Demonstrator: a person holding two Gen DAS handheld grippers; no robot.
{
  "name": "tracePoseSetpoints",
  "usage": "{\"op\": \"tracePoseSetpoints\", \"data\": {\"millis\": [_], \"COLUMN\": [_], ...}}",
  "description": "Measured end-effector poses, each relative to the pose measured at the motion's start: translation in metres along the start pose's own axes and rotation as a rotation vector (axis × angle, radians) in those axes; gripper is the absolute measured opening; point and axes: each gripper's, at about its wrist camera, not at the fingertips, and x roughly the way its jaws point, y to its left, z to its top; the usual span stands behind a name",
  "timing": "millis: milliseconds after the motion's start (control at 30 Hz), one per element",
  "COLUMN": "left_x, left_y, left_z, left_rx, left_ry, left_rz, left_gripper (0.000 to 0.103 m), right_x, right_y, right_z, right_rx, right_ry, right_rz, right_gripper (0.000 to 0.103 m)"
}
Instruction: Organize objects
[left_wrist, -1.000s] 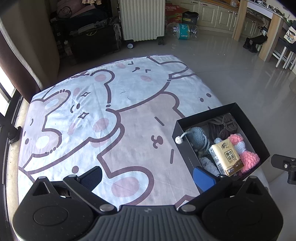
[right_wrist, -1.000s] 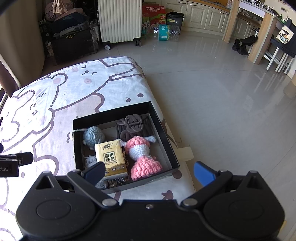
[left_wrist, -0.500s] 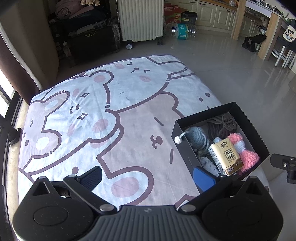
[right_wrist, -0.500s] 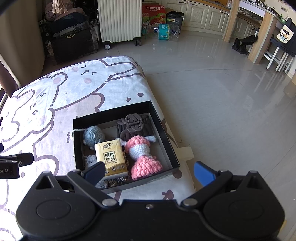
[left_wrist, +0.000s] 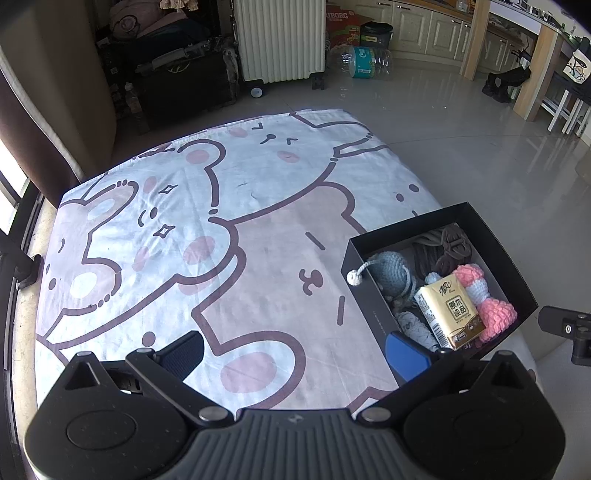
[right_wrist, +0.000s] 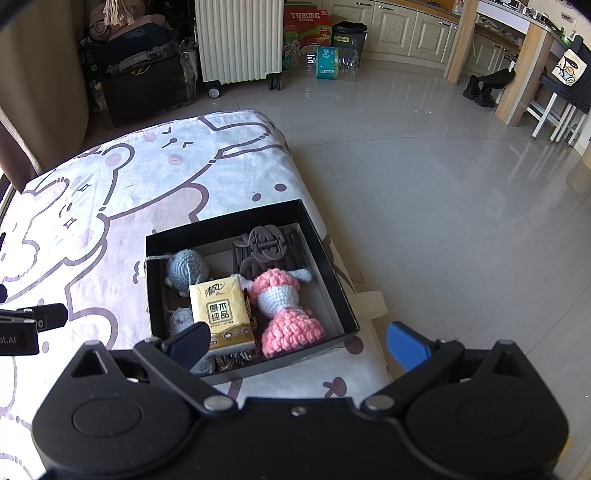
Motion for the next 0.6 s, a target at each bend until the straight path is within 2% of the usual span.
{"op": "tracePoseSetpoints", "data": {"millis": [600], "left_x": [0.0006], "left_y": [-0.0017], "left_z": [-0.0001], "left_rx": [0.007], "left_ry": [0.0], "left_rz": [0.002], "left_gripper": [0.103], "right_x": [0.0006], "right_y": [0.0018], "right_z": [-0.0015], "right_rx": [0.0], "right_ry": [0.001], "right_rz": [0.0], "right_gripper": [0.103]}}
